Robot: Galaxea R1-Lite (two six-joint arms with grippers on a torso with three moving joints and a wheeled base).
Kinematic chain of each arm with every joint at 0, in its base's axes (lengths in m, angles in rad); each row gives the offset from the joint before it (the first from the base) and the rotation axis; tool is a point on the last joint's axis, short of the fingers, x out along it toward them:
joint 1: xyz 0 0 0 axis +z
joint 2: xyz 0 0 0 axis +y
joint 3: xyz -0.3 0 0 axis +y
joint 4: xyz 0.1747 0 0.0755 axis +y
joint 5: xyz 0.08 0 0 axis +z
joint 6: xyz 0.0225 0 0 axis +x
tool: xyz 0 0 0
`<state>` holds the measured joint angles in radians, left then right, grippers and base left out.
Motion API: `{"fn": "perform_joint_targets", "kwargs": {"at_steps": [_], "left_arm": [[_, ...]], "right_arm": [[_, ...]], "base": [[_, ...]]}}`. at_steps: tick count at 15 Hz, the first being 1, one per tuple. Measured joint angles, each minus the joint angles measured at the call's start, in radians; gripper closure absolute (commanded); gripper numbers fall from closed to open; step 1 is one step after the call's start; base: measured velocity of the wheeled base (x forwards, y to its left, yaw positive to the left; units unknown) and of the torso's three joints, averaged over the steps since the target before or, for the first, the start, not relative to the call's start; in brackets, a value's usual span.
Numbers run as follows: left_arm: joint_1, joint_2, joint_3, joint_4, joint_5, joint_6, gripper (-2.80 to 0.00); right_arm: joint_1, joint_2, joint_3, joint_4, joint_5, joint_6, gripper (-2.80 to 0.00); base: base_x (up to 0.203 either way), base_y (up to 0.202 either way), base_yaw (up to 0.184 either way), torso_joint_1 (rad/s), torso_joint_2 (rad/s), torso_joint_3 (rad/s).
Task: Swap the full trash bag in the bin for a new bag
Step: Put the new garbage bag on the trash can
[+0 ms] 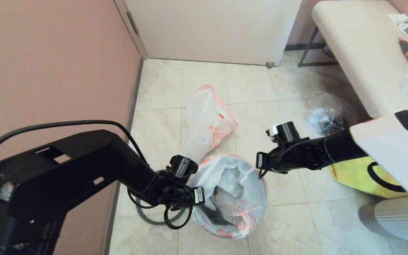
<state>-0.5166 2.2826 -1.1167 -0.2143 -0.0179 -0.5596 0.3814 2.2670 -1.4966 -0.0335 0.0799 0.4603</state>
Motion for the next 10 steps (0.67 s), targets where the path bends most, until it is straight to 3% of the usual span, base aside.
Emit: {"fn": "perform_joint_targets", "kwargs": {"at_steps": [5, 6, 10], "left_arm": [[-0.003, 0.007, -0.005, 0.002, 0.005, 0.003, 0.0], [-0.005, 0.009, -0.004, 0.002, 0.005, 0.003, -2.8], [-0.007, 0.01, -0.001, 0.001, 0.005, 0.006, -2.8]], "right_arm": [[0.002, -0.225, 0.183, 0.145, 0.223, -0.011, 0.0], [0.002, -0.246, 0.198, 0.146, 0.231, -0.011, 0.0], [-0.001, -0.283, 0.211, 0.147, 0.225, -0.012, 0.0]], "base": [[0.0, 0.0, 0.0, 0.0, 0.0, 0.0], [0.0, 0.0, 0.0, 0.0, 0.0, 0.0], [0.0, 0.0, 0.0, 0.0, 0.0, 0.0]]}}
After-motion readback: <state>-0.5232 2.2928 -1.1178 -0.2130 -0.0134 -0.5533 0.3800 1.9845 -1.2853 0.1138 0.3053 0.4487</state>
